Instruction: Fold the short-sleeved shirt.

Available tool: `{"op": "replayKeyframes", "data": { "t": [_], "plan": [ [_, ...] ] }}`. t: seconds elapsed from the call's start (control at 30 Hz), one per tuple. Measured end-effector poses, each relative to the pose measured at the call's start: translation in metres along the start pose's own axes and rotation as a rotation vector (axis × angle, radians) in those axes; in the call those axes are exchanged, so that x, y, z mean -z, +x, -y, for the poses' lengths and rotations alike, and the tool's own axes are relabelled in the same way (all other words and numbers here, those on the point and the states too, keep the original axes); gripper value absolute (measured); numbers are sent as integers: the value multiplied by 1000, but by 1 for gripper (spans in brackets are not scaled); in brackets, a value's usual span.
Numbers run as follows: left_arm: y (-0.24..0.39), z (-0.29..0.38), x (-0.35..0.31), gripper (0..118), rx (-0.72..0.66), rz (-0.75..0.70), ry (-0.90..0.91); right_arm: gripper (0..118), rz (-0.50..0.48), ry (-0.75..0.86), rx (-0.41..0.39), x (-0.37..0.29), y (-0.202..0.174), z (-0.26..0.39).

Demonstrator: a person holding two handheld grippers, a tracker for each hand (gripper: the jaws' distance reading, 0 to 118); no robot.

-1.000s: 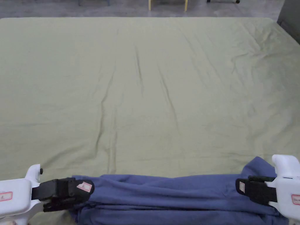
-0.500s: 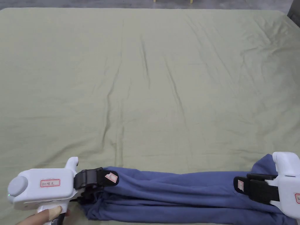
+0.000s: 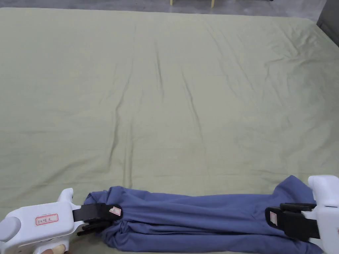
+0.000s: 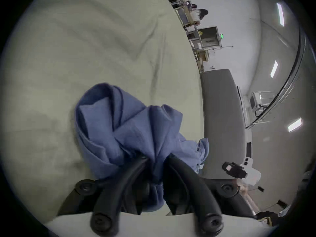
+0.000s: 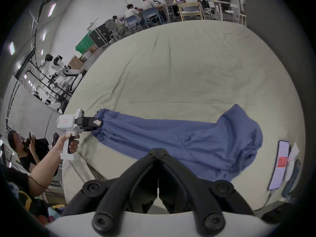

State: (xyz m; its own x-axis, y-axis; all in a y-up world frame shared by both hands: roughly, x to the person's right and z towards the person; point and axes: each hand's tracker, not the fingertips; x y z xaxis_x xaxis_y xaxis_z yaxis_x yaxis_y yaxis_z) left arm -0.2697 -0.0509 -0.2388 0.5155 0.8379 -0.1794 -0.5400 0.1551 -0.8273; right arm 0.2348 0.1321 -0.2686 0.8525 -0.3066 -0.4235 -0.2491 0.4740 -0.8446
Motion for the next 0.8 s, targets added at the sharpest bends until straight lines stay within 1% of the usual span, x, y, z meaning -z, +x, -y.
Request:
{"op": "replayKeyframes", "data": {
  "t": [0.03, 0.07, 0.2, 0.33, 0.37, 0.47, 0.53, 0.57, 0.63, 0.7, 0.8],
  "plan": [
    [-2, -15, -8, 9, 26, -14, -3, 3, 5, 5, -20, -10, -2, 0],
    [2, -15, -12, 9, 33, -2, 3, 3, 6, 14, -38, -21, -3, 0],
    [10, -30, -36, 9, 38, 27, 41, 3, -9, 28, -30, -49, -5, 2],
    [26, -36, -50, 9, 106, -26, 75, 3, -5, 46, -39, -56, -18, 5],
    [24, -38, -51, 9, 106, -54, 87, 3, -10, 52, -36, -55, -21, 6],
    [3, -50, -63, 9, 47, -47, 119, 3, -33, 60, -31, -51, -29, 8],
    [5, -54, -74, 9, 56, -66, 165, 3, -35, 57, -33, -49, -33, 9],
    [16, -46, -77, 9, 60, -93, 191, 3, -31, 57, -37, -50, -33, 10],
    [20, -51, -94, 9, 30, -83, 208, 3, -14, 58, -39, -51, -32, 10],
    [26, -59, -116, 9, 48, -123, 250, 3, 3, 62, -40, -51, -31, 9],
    [63, -59, -125, 9, 183, -266, 234, 3, -4, 70, -27, -51, -30, 8]
  ]
}}
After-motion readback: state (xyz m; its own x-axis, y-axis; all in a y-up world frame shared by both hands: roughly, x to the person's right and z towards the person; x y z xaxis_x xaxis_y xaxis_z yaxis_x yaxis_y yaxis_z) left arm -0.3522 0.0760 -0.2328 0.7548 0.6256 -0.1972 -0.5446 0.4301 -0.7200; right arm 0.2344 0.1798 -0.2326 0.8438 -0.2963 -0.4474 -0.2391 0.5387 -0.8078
